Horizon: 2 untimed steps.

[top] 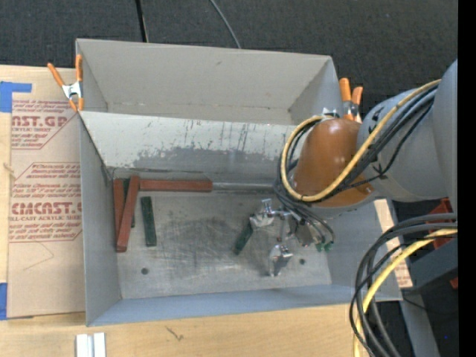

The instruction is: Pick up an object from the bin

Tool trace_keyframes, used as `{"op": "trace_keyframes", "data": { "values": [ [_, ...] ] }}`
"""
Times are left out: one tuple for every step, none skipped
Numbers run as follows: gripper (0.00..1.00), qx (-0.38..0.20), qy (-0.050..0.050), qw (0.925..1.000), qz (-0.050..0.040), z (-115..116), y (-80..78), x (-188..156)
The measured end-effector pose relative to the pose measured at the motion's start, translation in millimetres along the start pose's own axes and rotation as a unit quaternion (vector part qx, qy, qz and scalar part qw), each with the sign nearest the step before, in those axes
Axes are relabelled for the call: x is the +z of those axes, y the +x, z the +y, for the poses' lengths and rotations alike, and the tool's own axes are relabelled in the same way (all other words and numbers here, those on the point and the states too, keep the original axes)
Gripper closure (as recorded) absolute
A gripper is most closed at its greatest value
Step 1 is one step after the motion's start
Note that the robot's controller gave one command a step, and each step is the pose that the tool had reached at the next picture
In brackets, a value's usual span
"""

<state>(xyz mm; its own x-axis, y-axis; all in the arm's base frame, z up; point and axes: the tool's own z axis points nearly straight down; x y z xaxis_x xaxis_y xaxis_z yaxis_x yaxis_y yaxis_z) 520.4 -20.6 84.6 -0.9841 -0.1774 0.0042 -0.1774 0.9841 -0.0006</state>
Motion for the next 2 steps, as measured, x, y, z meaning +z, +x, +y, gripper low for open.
{"op": "trace_keyframes", "data": {
  "values": [
    [0.0,0.0,0.0,1.0,-0.0012,0.1,-0.5,-0.1],
    [0.0,-0.078,0.005,0.9969,-0.0041,4.3,-10.3,1.8]
  ]
}}
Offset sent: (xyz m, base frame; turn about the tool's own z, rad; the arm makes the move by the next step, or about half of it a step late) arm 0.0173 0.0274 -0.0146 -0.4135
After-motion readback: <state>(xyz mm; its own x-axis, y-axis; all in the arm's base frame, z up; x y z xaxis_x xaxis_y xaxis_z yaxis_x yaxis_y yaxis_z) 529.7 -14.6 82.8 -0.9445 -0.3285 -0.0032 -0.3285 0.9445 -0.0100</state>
